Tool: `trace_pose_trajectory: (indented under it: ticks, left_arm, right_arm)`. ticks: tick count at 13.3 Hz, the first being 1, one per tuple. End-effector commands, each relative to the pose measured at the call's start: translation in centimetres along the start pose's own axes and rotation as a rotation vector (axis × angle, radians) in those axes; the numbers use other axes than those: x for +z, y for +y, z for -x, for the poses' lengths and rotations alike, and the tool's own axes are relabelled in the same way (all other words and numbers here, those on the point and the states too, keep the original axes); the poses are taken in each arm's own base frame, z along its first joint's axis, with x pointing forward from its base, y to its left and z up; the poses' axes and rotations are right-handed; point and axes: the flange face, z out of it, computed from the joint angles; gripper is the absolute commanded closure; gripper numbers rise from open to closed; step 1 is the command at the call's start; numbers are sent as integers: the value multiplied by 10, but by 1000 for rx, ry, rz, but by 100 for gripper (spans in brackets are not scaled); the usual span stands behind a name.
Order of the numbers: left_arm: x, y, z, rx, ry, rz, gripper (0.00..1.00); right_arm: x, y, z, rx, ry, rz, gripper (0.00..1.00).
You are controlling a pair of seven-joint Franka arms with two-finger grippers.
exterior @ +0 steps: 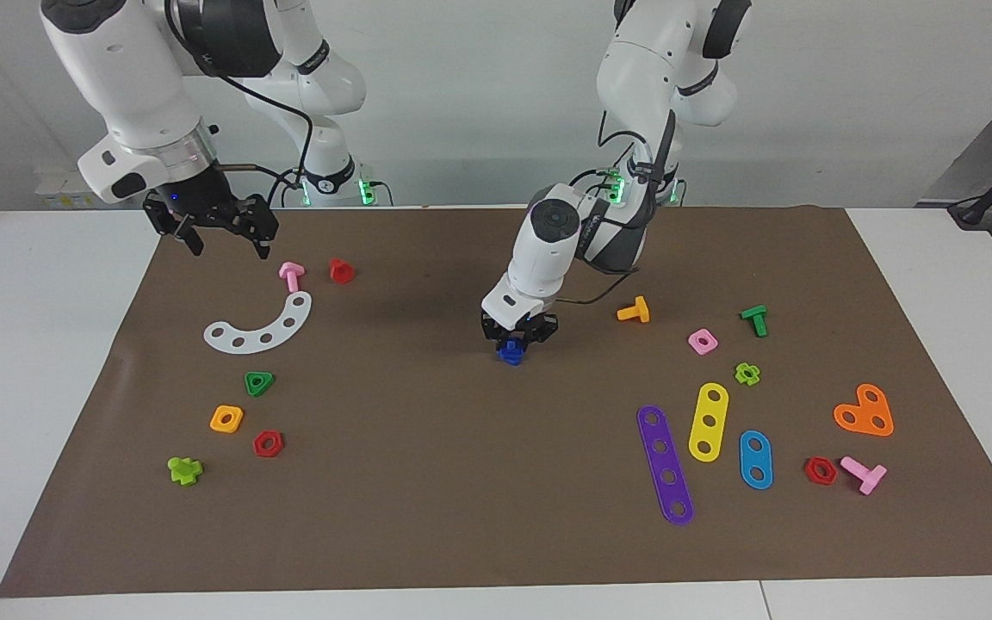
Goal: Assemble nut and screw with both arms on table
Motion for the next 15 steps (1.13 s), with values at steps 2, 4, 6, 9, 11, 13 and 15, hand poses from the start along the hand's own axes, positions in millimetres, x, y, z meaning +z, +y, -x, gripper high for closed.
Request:
trace_pose_trajectory:
  ticks: [2, 4, 6, 9, 11, 13, 15]
  left_arm:
    - [-35, -6, -31, -18, 39, 3, 0]
    - [-82, -48, -81, -84, 72, 11, 0]
    - [-126, -121, -109, -95, 66, -10, 0]
    - [-198, -260, -120, -8, 49, -30, 0]
    - [-234, -343, -113, 24, 55, -41, 0]
    - [-259, -386, -96, 53, 18, -78, 0]
    - [-291, -386, -75, 52, 5, -122, 0]
  right_arm:
    - [-1, 0, 1, -25, -7, -27, 0]
    - [-1, 0, 1, -25, -7, -26, 0]
    - [0, 0, 0, -25, -8, -25, 0]
    - [-1, 0, 1, -23, -7, -26, 0]
    - [-1, 0, 1, -25, -7, -26, 0]
    - [-1, 0, 1, -25, -7, -26, 0]
    - [0, 0, 0, -23, -8, -25, 0]
